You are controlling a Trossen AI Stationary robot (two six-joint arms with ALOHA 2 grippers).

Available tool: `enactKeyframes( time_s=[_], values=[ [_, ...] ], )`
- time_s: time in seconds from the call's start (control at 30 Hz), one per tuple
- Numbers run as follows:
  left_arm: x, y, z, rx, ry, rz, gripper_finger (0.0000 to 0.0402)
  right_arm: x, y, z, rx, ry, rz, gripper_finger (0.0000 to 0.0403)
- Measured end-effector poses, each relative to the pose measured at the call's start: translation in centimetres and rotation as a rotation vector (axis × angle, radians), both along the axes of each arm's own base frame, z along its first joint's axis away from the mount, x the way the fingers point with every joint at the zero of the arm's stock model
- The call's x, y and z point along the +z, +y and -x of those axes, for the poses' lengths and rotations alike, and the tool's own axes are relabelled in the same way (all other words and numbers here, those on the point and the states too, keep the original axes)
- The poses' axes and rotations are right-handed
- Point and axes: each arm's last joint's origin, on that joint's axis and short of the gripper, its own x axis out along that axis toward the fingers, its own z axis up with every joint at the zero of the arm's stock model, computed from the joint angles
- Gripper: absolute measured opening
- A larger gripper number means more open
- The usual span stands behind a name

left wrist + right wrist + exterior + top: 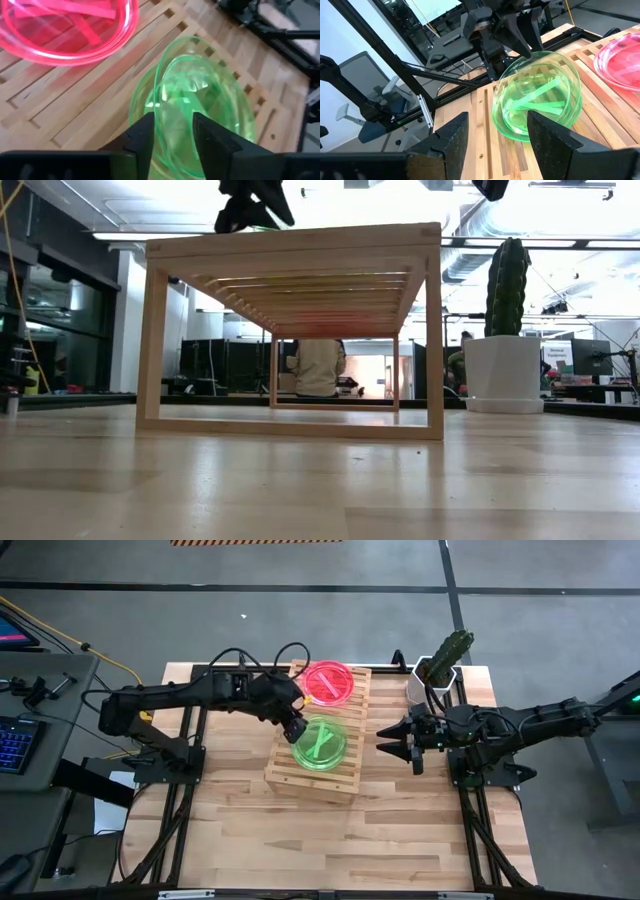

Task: Place and stack plates onto a shelf
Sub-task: Stack the green transparent plate on top of the other green transparent plates on the shelf, then return to Home Position

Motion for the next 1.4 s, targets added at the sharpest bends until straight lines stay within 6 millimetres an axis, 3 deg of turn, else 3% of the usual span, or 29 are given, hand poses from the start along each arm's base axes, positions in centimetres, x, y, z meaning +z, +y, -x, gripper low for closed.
enactKeyframes(
  time_s=[0.27, 0.5, 0.73, 0.83, 1.03, 1.2, 1.4],
  values=[
    [1.9, 0.5, 0.3, 0.003, -0.05, -0.003, 0.0171, 0.0, 0.0, 0.0, 0.0, 0.0, 0.0, 0.0185],
    [4.2, 0.4, 2.0, -0.003, -0.137, -0.042, 0.0178, 0.4, 0.0, -0.1, 0.0, -0.043, -0.009, 0.0185],
    [6.3, -2.7, 4.1, -0.051, -0.479, -0.196, 0.0168, 1.4, 0.0, -0.2, 0.0, -0.142, -0.029, 0.0185],
    [5.1, -4.6, 5.2, -0.095, -0.624, -0.231, 0.0164, 1.5, 0.0, -0.2, 0.0, -0.16, -0.032, 0.0185],
    [0.9, -7.0, 7.3, -0.141, -0.868, -0.201, 0.015, 1.5, 0.0, -0.3, -0.032, -0.156, -0.025, 0.0185],
    [-2.6, -7.4, 9.6, -0.109, -0.926, -0.21, 0.0117, 1.5, -0.1, -0.3, -0.036, -0.157, -0.025, 0.0185],
    [-5.6, -6.6, 12.9, -0.116, -0.93, -0.27, 0.0027, 1.5, -0.1, -0.3, -0.036, -0.158, -0.024, 0.0185]
  ],
)
